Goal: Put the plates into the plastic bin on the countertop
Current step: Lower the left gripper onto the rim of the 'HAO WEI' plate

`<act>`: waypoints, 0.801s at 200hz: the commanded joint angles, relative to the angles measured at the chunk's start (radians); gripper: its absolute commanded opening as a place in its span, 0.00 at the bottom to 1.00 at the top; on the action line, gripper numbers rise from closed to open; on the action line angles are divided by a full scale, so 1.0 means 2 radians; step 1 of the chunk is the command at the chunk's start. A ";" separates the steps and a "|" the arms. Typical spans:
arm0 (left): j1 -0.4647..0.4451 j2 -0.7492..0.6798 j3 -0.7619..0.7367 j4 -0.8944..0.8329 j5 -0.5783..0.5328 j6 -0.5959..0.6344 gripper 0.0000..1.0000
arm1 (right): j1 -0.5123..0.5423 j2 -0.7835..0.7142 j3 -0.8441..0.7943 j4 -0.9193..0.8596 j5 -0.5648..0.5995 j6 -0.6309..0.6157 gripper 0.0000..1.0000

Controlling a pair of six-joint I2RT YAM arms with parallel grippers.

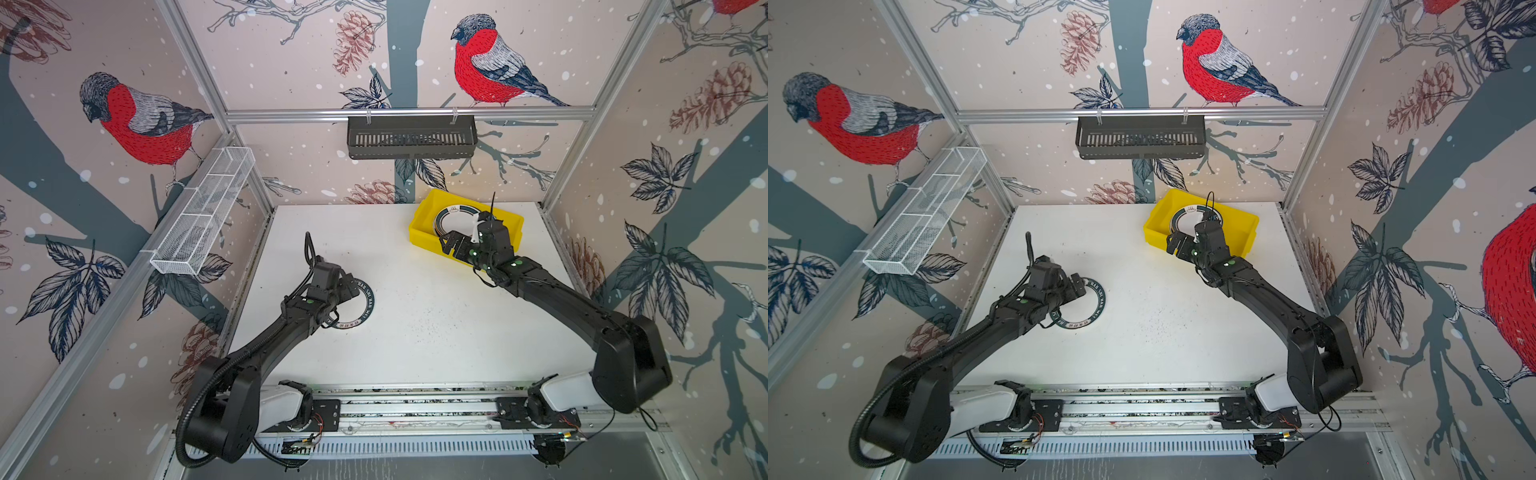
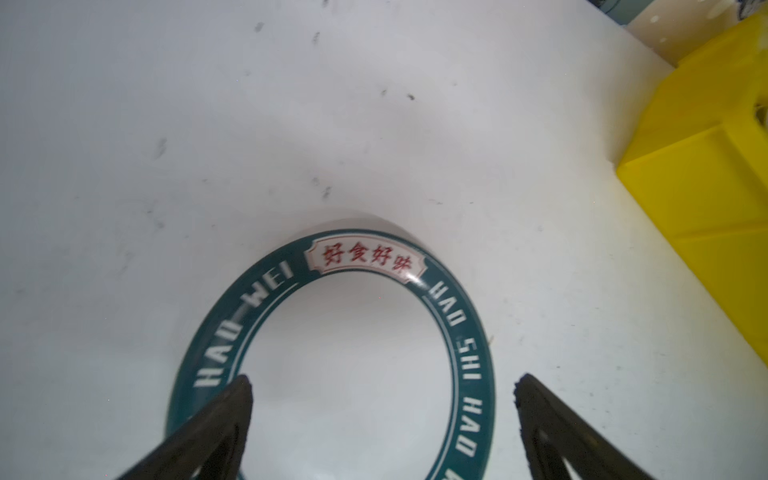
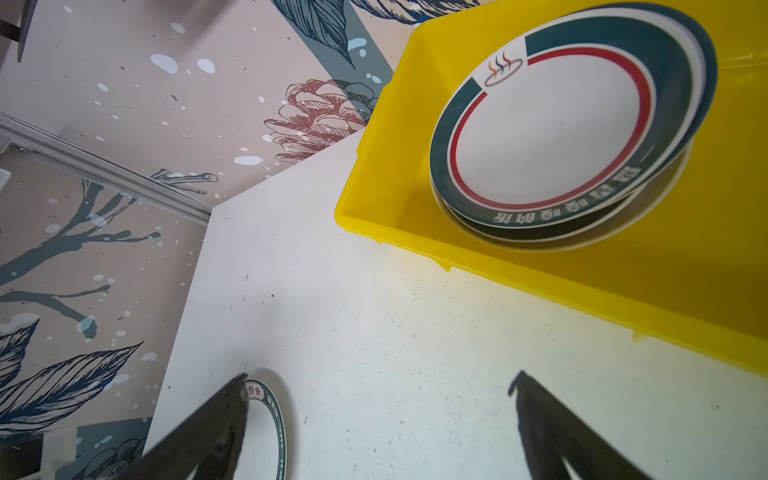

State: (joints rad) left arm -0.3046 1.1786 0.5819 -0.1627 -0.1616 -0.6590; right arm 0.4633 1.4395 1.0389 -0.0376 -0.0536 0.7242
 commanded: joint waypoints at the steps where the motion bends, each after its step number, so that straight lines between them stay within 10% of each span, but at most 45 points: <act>1: 0.014 -0.027 -0.029 -0.035 -0.042 -0.022 0.98 | -0.001 -0.003 0.004 -0.001 -0.010 -0.015 1.00; 86: 0.118 -0.120 -0.130 0.015 0.068 -0.031 0.94 | -0.037 -0.033 -0.021 -0.006 -0.048 -0.022 1.00; 125: 0.124 -0.103 -0.137 0.046 0.106 -0.035 0.63 | -0.050 -0.058 -0.048 0.003 -0.056 -0.015 1.00; 160: 0.136 -0.100 -0.144 0.073 0.106 -0.036 0.56 | -0.058 -0.065 -0.058 0.002 -0.070 -0.009 1.00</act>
State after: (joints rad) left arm -0.0513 0.9710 0.3004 -0.0914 0.0303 -0.7143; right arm 0.3538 1.3205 0.9295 -0.0521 -0.1623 0.6884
